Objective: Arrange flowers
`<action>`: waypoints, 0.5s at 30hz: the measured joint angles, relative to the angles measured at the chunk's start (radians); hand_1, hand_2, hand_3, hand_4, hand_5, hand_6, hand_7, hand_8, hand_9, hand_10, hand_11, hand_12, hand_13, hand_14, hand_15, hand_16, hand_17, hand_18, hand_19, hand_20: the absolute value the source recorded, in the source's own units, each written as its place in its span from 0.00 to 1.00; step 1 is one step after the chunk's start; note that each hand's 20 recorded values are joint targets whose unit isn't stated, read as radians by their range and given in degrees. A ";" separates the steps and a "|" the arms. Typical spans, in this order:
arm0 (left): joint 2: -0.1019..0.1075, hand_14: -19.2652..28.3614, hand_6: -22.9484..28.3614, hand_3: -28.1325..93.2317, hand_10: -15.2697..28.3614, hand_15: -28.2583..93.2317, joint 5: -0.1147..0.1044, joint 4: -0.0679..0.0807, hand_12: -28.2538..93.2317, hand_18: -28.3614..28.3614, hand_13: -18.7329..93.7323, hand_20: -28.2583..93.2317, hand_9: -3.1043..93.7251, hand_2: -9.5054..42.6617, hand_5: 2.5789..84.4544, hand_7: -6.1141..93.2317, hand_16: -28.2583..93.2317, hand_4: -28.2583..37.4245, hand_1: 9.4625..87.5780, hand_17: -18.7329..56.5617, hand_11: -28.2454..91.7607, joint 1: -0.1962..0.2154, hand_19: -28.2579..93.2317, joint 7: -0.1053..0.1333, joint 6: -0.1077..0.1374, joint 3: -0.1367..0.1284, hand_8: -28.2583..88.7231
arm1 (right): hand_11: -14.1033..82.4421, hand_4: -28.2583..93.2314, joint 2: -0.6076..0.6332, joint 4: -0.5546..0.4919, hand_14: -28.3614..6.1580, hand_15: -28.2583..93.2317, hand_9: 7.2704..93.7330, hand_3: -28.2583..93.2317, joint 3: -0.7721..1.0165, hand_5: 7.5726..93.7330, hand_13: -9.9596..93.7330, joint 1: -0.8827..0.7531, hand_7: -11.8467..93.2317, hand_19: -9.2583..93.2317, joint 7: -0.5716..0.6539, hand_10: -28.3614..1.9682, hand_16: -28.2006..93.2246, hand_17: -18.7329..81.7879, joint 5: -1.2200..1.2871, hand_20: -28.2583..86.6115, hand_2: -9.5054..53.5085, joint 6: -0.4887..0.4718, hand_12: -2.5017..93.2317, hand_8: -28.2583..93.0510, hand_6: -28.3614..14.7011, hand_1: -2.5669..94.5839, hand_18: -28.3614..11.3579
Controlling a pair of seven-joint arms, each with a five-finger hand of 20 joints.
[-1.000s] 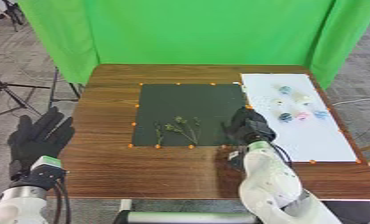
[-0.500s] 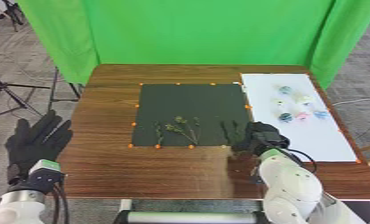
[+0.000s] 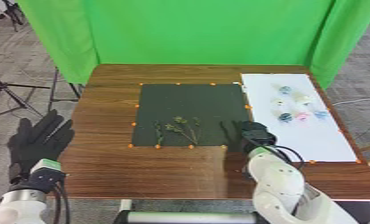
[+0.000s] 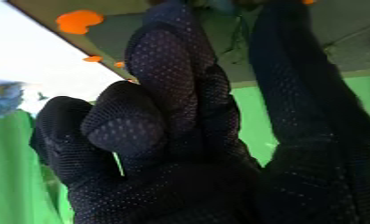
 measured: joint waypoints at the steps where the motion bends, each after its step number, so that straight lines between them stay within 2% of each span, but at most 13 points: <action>1: 0.000 0.71 0.62 0.79 0.67 0.59 0.000 0.000 0.31 0.74 0.36 0.31 0.32 0.44 0.44 0.22 0.15 0.00 0.23 0.17 0.49 0.000 0.52 0.000 0.000 0.000 0.16 | 0.57 0.01 0.000 0.002 0.52 0.81 0.87 0.76 -0.006 0.81 0.87 0.001 0.45 1.00 -0.005 0.56 0.56 0.71 -0.002 0.70 0.00 0.001 0.53 0.38 0.61 0.60 0.12; 15: -0.001 0.71 0.62 0.80 0.67 0.59 0.001 0.001 0.31 0.74 0.36 0.31 0.32 0.44 0.44 0.22 0.15 0.00 0.23 0.17 0.49 -0.005 0.52 -0.013 -0.003 0.005 0.16 | 0.55 0.02 -0.043 0.072 0.53 0.81 0.89 0.79 -0.088 0.82 0.88 0.074 0.46 1.00 -0.027 0.57 0.56 0.72 -0.027 0.70 0.00 0.068 0.56 0.39 0.62 0.60 0.12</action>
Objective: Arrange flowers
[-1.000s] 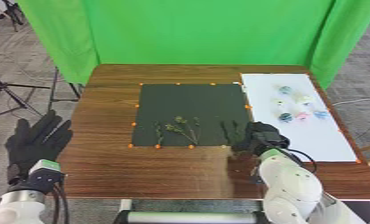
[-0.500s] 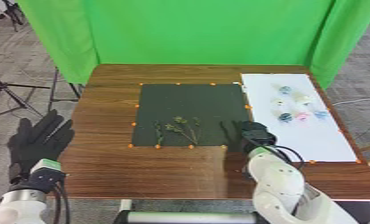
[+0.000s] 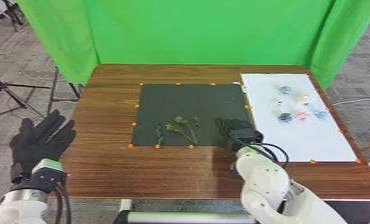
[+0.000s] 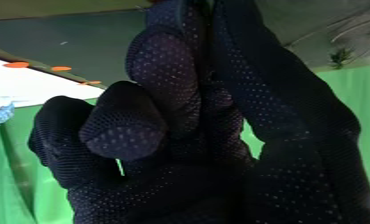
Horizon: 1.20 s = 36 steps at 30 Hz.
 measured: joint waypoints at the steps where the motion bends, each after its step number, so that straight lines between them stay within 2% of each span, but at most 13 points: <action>1: 0.000 0.71 0.62 0.80 0.67 0.59 0.000 0.000 0.31 0.74 0.36 0.31 0.32 0.44 0.44 0.22 0.15 0.00 0.23 0.17 0.49 -0.001 0.52 -0.003 0.000 0.000 0.16 | 0.55 0.03 -0.007 0.006 0.53 0.81 0.89 0.79 0.000 0.82 0.88 0.003 0.46 1.00 0.002 0.57 0.56 0.72 0.000 0.70 0.00 0.002 0.56 0.39 0.62 0.60 0.12; 8: 0.000 0.71 0.62 0.80 0.67 0.59 0.004 0.001 0.31 0.74 0.36 0.31 0.33 0.44 0.44 0.22 0.15 0.00 0.23 0.17 0.49 -0.008 0.53 -0.018 0.000 0.003 0.16 | 0.60 0.05 -0.053 0.034 0.52 0.81 0.87 0.77 0.001 0.81 0.87 0.022 0.46 1.00 0.029 0.53 0.56 0.72 0.001 0.70 0.00 -0.006 0.51 0.39 0.60 0.56 0.12; 10: 0.000 0.71 0.62 0.80 0.67 0.59 0.005 0.001 0.31 0.74 0.36 0.31 0.33 0.45 0.44 0.22 0.15 0.00 0.23 0.17 0.49 -0.008 0.53 -0.024 0.000 0.009 0.16 | 0.62 0.05 -0.065 0.041 0.51 0.81 0.86 0.76 0.001 0.80 0.86 0.028 0.46 1.00 0.041 0.51 0.56 0.72 0.003 0.70 0.00 -0.012 0.46 0.39 0.60 0.54 0.12; 13: 0.000 0.71 0.62 0.80 0.67 0.59 0.007 0.001 0.31 0.74 0.36 0.31 0.33 0.45 0.44 0.22 0.15 0.00 0.23 0.17 0.49 -0.009 0.53 -0.034 0.000 0.021 0.16 | 0.63 0.05 -0.077 0.044 0.51 0.81 0.85 0.75 0.004 0.79 0.86 0.030 0.45 1.00 0.053 0.49 0.56 0.72 0.003 0.70 0.00 -0.020 0.45 0.38 0.59 0.53 0.12; 18: 0.000 0.71 0.62 0.80 0.67 0.59 0.008 0.001 0.31 0.74 0.36 0.31 0.32 0.45 0.44 0.22 0.15 0.00 0.23 0.17 0.48 -0.009 0.53 -0.042 0.000 0.029 0.16 | 0.63 0.04 -0.079 0.039 0.51 0.82 0.82 0.78 0.004 0.77 0.84 0.029 0.41 1.00 0.058 0.46 0.56 0.71 0.001 0.70 0.00 -0.026 0.43 0.35 0.56 0.47 0.12; 20: 0.000 0.71 0.62 0.80 0.67 0.59 0.009 0.001 0.31 0.74 0.36 0.31 0.32 0.45 0.44 0.22 0.15 0.00 0.23 0.17 0.48 -0.009 0.53 -0.043 -0.001 0.029 0.16 | 0.64 0.04 -0.078 0.034 0.50 0.82 0.81 0.80 0.003 0.76 0.84 0.026 0.43 1.00 0.061 0.46 0.57 0.70 0.001 0.70 0.00 -0.026 0.43 0.19 0.56 0.42 0.12; 21: 0.000 0.71 0.62 0.80 0.67 0.59 0.009 0.001 0.31 0.74 0.36 0.31 0.32 0.45 0.44 0.22 0.15 0.00 0.23 0.17 0.48 -0.009 0.53 -0.042 -0.001 0.028 0.16 | 0.64 0.04 -0.077 0.030 0.50 0.82 0.81 0.80 0.003 0.76 0.84 0.024 0.43 1.00 0.063 0.45 0.57 0.70 0.001 0.70 0.00 -0.026 0.43 0.17 0.56 0.41 0.12; 36: -0.002 0.71 0.62 0.80 0.67 0.59 0.005 0.001 0.31 0.74 0.35 0.31 0.31 0.43 0.43 0.22 0.16 0.00 0.23 0.17 0.48 -0.008 0.53 -0.027 -0.001 0.029 0.16 | 0.62 0.04 -0.039 -0.040 0.48 0.82 0.80 0.77 0.040 0.76 0.82 -0.002 0.40 1.00 0.100 0.41 0.57 0.70 0.020 0.71 0.00 -0.043 0.41 0.16 0.53 0.39 0.11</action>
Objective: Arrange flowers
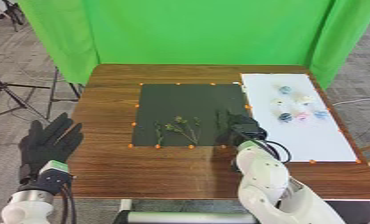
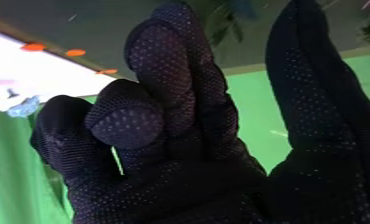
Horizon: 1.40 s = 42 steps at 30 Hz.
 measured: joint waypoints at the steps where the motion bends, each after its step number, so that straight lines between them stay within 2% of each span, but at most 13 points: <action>1: 0.000 0.71 0.62 0.80 0.67 0.59 0.000 0.000 0.31 0.74 0.35 0.31 0.31 0.43 0.43 0.22 0.16 0.00 0.23 0.17 0.48 0.001 0.53 0.001 0.000 0.000 0.16 | 0.61 0.04 0.004 -0.010 0.47 0.82 0.80 0.76 0.010 0.76 0.82 -0.005 0.40 1.00 0.004 0.40 0.57 0.69 0.004 0.71 0.00 -0.003 0.41 0.16 0.53 0.39 0.11; 6: -0.001 0.71 0.62 0.80 0.67 0.59 -0.001 0.000 0.31 0.74 0.35 0.31 0.32 0.43 0.43 0.22 0.16 0.00 0.23 0.17 0.48 0.005 0.52 0.006 0.000 -0.001 0.16 | 0.48 0.04 0.032 -0.069 0.43 0.80 0.74 0.78 0.069 0.70 0.78 -0.027 0.35 1.00 0.015 0.34 0.55 0.66 0.011 0.70 0.00 0.008 0.33 0.16 0.51 0.40 0.11; 9: -0.002 0.72 0.62 0.80 0.67 0.59 -0.002 0.000 0.31 0.74 0.36 0.31 0.32 0.43 0.43 0.22 0.16 0.00 0.23 0.17 0.48 0.007 0.52 0.009 0.000 -0.001 0.16 | 0.39 0.03 0.058 -0.072 0.43 0.79 0.69 0.80 0.106 0.66 0.75 -0.037 0.33 1.00 0.013 0.33 0.52 0.64 -0.010 0.68 0.00 0.084 0.27 0.16 0.51 0.42 0.11; 11: -0.002 0.71 0.62 0.80 0.67 0.59 -0.003 -0.001 0.31 0.74 0.36 0.31 0.32 0.43 0.43 0.22 0.16 0.00 0.23 0.17 0.48 0.010 0.52 0.011 0.000 -0.001 0.16 | 0.35 0.02 0.077 -0.067 0.44 0.79 0.66 0.81 0.143 0.64 0.75 -0.045 0.31 1.00 0.011 0.35 0.51 0.63 -0.016 0.67 0.00 0.136 0.24 0.15 0.51 0.44 0.11; 14: -0.002 0.71 0.62 0.80 0.67 0.59 -0.003 -0.001 0.31 0.74 0.36 0.31 0.32 0.43 0.43 0.22 0.16 0.00 0.23 0.17 0.48 0.013 0.52 0.013 0.000 -0.002 0.16 | 0.30 0.01 0.098 -0.052 0.46 0.78 0.60 0.83 0.218 0.61 0.74 -0.056 0.26 1.00 0.005 0.40 0.49 0.61 -0.005 0.64 0.00 0.140 0.20 0.14 0.49 0.46 0.12; 24: -0.002 0.71 0.62 0.80 0.67 0.59 -0.003 -0.001 0.31 0.74 0.36 0.31 0.32 0.43 0.43 0.22 0.16 0.00 0.23 0.17 0.48 0.013 0.52 0.015 -0.002 -0.009 0.16 | 0.26 0.00 0.164 0.070 0.51 0.78 0.47 0.88 0.306 0.50 0.72 -0.060 0.24 0.99 -0.094 0.51 0.51 0.58 0.049 0.60 0.00 0.073 0.16 0.13 0.51 0.52 0.15; 26: -0.002 0.71 0.62 0.80 0.66 0.59 -0.003 -0.001 0.31 0.74 0.36 0.31 0.32 0.43 0.43 0.22 0.16 0.00 0.23 0.17 0.48 0.012 0.52 0.016 -0.003 -0.009 0.16 | 0.25 0.00 0.167 0.095 0.49 0.79 0.43 0.89 0.305 0.46 0.71 -0.058 0.24 0.97 -0.126 0.52 0.50 0.56 0.050 0.59 0.00 0.070 0.15 0.13 0.51 0.51 0.15; 31: -0.001 0.71 0.62 0.80 0.66 0.59 -0.004 0.005 0.31 0.74 0.36 0.31 0.32 0.43 0.43 0.22 0.16 0.00 0.23 0.17 0.48 -0.003 0.52 0.019 -0.005 -0.004 0.16 | 0.28 0.00 0.167 0.190 0.58 0.73 0.40 0.85 0.283 0.44 0.70 -0.032 0.26 0.98 -0.212 0.51 0.52 0.57 0.058 0.59 0.00 0.077 0.14 0.12 0.51 0.55 0.16; 33: 0.000 0.71 0.62 0.80 0.66 0.59 -0.006 0.007 0.31 0.74 0.36 0.31 0.32 0.43 0.44 0.22 0.16 0.00 0.23 0.17 0.48 -0.010 0.52 0.022 -0.005 0.001 0.16 | 0.29 0.00 0.169 0.247 0.64 0.69 0.42 0.83 0.238 0.45 0.70 0.003 0.28 0.99 -0.211 0.49 0.52 0.59 0.057 0.60 0.00 0.086 0.15 0.12 0.53 0.58 0.16; 36: 0.004 0.71 0.62 0.80 0.66 0.59 -0.009 0.012 0.31 0.74 0.35 0.31 0.32 0.43 0.44 0.22 0.16 0.00 0.23 0.17 0.48 -0.021 0.52 0.027 -0.005 0.012 0.16 | 0.31 0.00 0.168 0.277 0.68 0.63 0.52 0.81 0.196 0.50 0.73 0.055 0.30 1.00 -0.179 0.46 0.53 0.62 0.053 0.60 0.00 0.100 0.17 0.12 0.55 0.63 0.21; 40: 0.026 0.70 0.62 0.80 0.66 0.58 -0.012 0.033 0.31 0.73 0.35 0.31 0.31 0.43 0.44 0.22 0.16 0.00 0.23 0.17 0.48 -0.054 0.52 0.033 -0.011 0.036 0.16 | 0.36 0.00 0.160 0.284 0.72 0.57 0.63 0.80 0.211 0.58 0.77 0.066 0.34 0.99 -0.130 0.48 0.55 0.65 0.064 0.55 0.00 0.086 0.21 0.12 0.58 0.68 0.29; 41: 0.032 0.70 0.62 0.80 0.66 0.58 -0.013 0.038 0.31 0.73 0.35 0.31 0.31 0.43 0.43 0.22 0.16 0.00 0.23 0.17 0.48 -0.066 0.52 0.034 -0.013 0.042 0.16 | 0.34 0.00 0.157 0.284 0.72 0.55 0.65 0.80 0.220 0.59 0.78 0.064 0.35 0.99 -0.128 0.51 0.56 0.65 0.069 0.54 0.00 0.084 0.26 0.12 0.59 0.69 0.31; 42: 0.038 0.70 0.62 0.80 0.66 0.58 -0.013 0.042 0.31 0.73 0.35 0.31 0.31 0.43 0.44 0.22 0.16 0.00 0.23 0.17 0.48 -0.078 0.52 0.035 -0.015 0.047 0.16 | 0.29 0.00 0.155 0.284 0.74 0.53 0.72 0.80 0.229 0.61 0.79 0.064 0.37 0.97 -0.126 0.57 0.56 0.66 0.073 0.53 0.00 0.084 0.37 0.16 0.59 0.70 0.36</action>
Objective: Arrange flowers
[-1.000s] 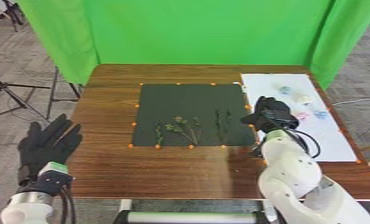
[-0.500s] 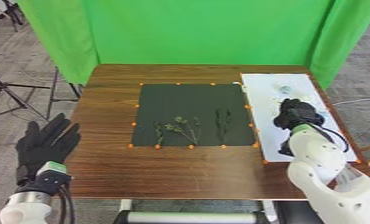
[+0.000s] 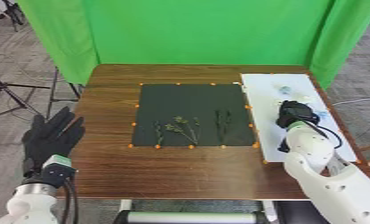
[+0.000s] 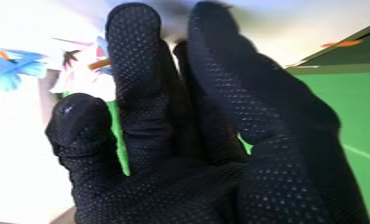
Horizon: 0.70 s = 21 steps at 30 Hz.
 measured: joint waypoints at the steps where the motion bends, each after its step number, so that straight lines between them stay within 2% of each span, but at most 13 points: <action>1: 0.004 0.70 0.62 0.80 0.66 0.58 0.000 0.002 0.31 0.73 0.35 0.31 0.31 0.43 0.43 0.22 0.16 0.00 0.23 0.17 0.48 -0.011 0.52 0.000 -0.002 0.003 0.16 | 0.28 0.00 -0.002 0.000 0.74 0.52 0.76 0.80 0.007 0.63 0.81 -0.001 0.40 0.95 0.002 0.59 0.57 0.67 0.002 0.52 0.00 0.000 0.43 0.21 0.59 0.71 0.40; 4: 0.008 0.70 0.62 0.80 0.66 0.58 0.000 0.002 0.31 0.73 0.35 0.31 0.31 0.43 0.44 0.22 0.16 0.00 0.23 0.17 0.48 -0.033 0.52 -0.002 -0.008 0.003 0.16 | 0.31 0.00 -0.002 0.000 0.76 0.49 0.79 0.80 0.016 0.65 0.84 -0.004 0.46 0.91 0.004 0.63 0.58 0.72 0.005 0.49 0.00 0.005 0.50 0.26 0.59 0.73 0.49; 6: 0.008 0.70 0.62 0.80 0.66 0.58 0.001 -0.001 0.31 0.73 0.35 0.31 0.31 0.43 0.44 0.22 0.16 0.00 0.23 0.17 0.48 -0.035 0.52 -0.002 -0.009 0.000 0.16 | 0.32 0.00 -0.002 0.000 0.76 0.48 0.80 0.81 0.018 0.66 0.85 -0.007 0.49 0.92 0.005 0.64 0.60 0.73 0.005 0.45 0.00 0.014 0.53 0.26 0.59 0.74 0.54; 12: 0.006 0.71 0.62 0.80 0.66 0.58 0.001 -0.005 0.31 0.73 0.35 0.31 0.31 0.43 0.44 0.21 0.16 0.00 0.23 0.17 0.48 -0.024 0.52 -0.002 -0.009 -0.005 0.16 | 0.33 0.00 -0.002 -0.012 0.73 0.50 0.81 0.81 0.030 0.67 0.85 -0.054 0.50 0.94 -0.004 0.62 0.63 0.74 -0.002 0.39 0.00 0.109 0.55 0.28 0.59 0.74 0.61; 16: 0.003 0.71 0.61 0.80 0.66 0.58 0.001 -0.005 0.31 0.73 0.35 0.31 0.31 0.43 0.43 0.21 0.16 0.00 0.23 0.17 0.48 -0.019 0.52 -0.003 -0.009 -0.005 0.16 | 0.33 0.00 0.004 -0.089 0.72 0.50 0.81 0.82 0.066 0.68 0.85 -0.133 0.50 0.96 -0.029 0.62 0.64 0.74 -0.008 0.34 0.00 0.188 0.55 0.28 0.59 0.74 0.64; 21: -0.001 0.71 0.61 0.80 0.66 0.58 0.001 -0.005 0.31 0.73 0.35 0.31 0.31 0.43 0.43 0.21 0.16 0.00 0.23 0.17 0.48 -0.016 0.52 -0.004 -0.009 -0.005 0.16 | 0.33 0.00 0.018 -0.203 0.72 0.50 0.82 0.82 0.078 0.69 0.86 -0.183 0.50 0.96 -0.055 0.62 0.64 0.74 -0.023 0.33 0.00 0.230 0.56 0.29 0.58 0.74 0.65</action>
